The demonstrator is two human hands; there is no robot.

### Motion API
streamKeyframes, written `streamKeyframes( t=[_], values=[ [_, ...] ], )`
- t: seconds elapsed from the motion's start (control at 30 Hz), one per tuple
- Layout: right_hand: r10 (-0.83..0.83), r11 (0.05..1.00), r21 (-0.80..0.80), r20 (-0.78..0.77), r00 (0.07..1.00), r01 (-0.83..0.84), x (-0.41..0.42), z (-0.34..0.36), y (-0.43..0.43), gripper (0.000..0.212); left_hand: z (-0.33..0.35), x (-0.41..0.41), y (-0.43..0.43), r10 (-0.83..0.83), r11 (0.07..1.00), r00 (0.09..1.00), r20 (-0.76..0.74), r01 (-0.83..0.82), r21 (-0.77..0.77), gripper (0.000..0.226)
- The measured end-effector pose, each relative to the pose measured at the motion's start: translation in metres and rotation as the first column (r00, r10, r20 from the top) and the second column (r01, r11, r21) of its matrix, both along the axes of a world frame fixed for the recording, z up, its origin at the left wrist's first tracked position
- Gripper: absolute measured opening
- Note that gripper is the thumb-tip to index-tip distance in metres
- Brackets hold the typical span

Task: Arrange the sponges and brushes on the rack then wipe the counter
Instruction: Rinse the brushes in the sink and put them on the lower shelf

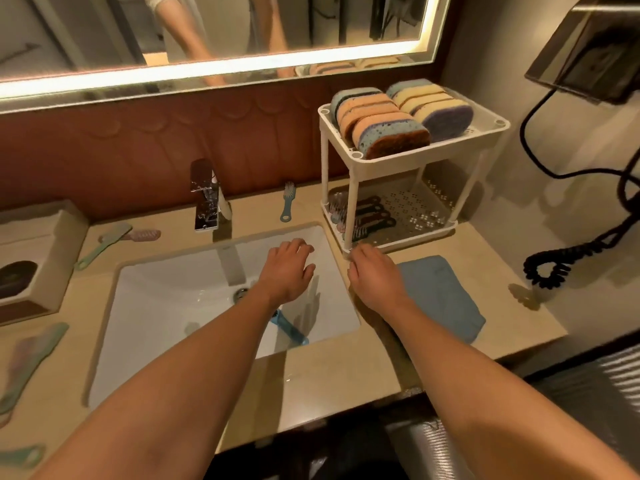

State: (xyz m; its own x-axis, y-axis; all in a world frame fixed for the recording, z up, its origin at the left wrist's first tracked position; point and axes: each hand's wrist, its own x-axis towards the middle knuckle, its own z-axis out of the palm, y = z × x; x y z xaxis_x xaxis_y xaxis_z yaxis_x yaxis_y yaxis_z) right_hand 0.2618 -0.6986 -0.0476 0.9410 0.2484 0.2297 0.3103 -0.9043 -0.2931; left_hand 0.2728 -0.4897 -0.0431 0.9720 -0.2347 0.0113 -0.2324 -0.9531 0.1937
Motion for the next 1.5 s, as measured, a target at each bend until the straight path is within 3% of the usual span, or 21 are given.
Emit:
streamKeyframes(
  t=[0.47,0.77,1.0,1.1,1.27,1.5],
  values=[
    [0.216,0.971,-0.086,-0.069,0.974,-0.221,-0.042,-0.015,0.092,0.030,-0.042,-0.090,0.099,0.186,0.982,0.978,-0.091,-0.189,-0.022,0.044],
    [0.327,0.943,-0.011,-0.175,0.929,-0.334,-0.041,-0.037,0.159,0.024,-0.073,-0.112,0.188,0.364,0.927,0.909,-0.204,-0.374,-0.009,0.043],
    [0.352,0.934,0.072,-0.349,0.869,-0.349,-0.030,-0.070,0.199,0.031,-0.102,-0.096,0.225,0.365,0.921,0.880,-0.304,-0.389,-0.020,0.036],
    [0.350,0.934,0.074,-0.397,0.849,-0.350,-0.020,-0.084,0.219,0.033,-0.117,-0.087,0.229,0.341,0.928,0.858,-0.383,-0.372,-0.007,0.047],
    [0.300,0.924,-0.127,-0.348,0.888,-0.361,0.003,-0.106,0.248,0.028,-0.142,-0.082,0.233,0.213,0.974,0.904,-0.370,-0.227,0.007,0.053],
    [0.111,0.900,-0.334,-0.443,0.890,-0.278,0.022,-0.124,0.270,0.045,-0.147,-0.065,0.245,0.139,0.990,0.950,-0.279,-0.136,0.030,0.046]
  ],
)
